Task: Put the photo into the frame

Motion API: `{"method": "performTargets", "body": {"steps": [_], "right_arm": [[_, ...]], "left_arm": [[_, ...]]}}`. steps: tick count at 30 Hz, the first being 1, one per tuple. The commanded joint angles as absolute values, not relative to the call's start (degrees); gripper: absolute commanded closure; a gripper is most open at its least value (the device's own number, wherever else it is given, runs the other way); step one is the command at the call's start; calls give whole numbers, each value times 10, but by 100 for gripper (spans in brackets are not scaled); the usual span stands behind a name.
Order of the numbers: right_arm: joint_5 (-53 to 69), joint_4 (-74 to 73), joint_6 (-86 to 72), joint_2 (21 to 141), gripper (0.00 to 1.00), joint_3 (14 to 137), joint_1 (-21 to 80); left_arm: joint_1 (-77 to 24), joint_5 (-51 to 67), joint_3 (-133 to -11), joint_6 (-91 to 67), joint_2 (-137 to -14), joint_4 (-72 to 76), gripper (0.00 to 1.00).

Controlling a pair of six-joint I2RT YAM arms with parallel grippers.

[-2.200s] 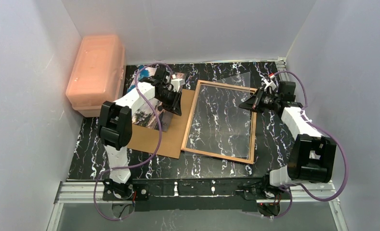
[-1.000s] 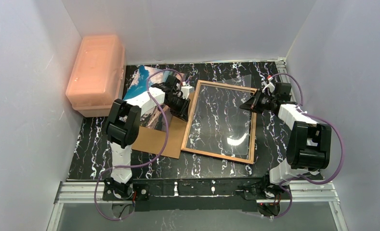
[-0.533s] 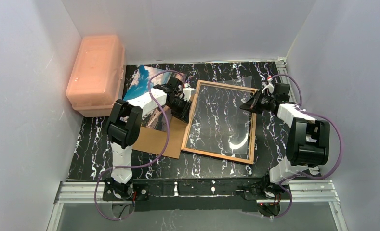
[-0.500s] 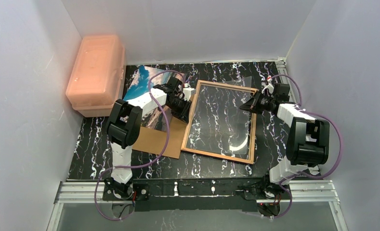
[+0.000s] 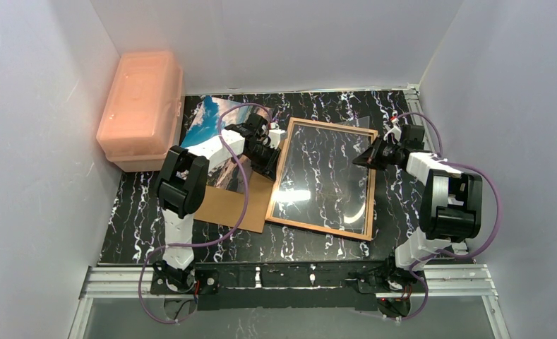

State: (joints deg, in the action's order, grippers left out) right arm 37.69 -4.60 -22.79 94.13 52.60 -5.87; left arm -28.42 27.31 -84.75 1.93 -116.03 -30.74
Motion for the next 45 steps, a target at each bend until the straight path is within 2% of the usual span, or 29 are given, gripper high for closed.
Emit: {"method": "performTargets", "body": {"steps": [1,34,45], "right_arm": [[359,-53,-205,931,99,519,-65],[347,-5,-227,912,99,488,-73],[393,108,-222,831,99,451,-73]], "left_arm": [[-287,272,-858,26,-1154,-328,85],[-288,273,-867,33,-1155,-334,84],[-289,269,-875,32,-1172,-335,84]]}}
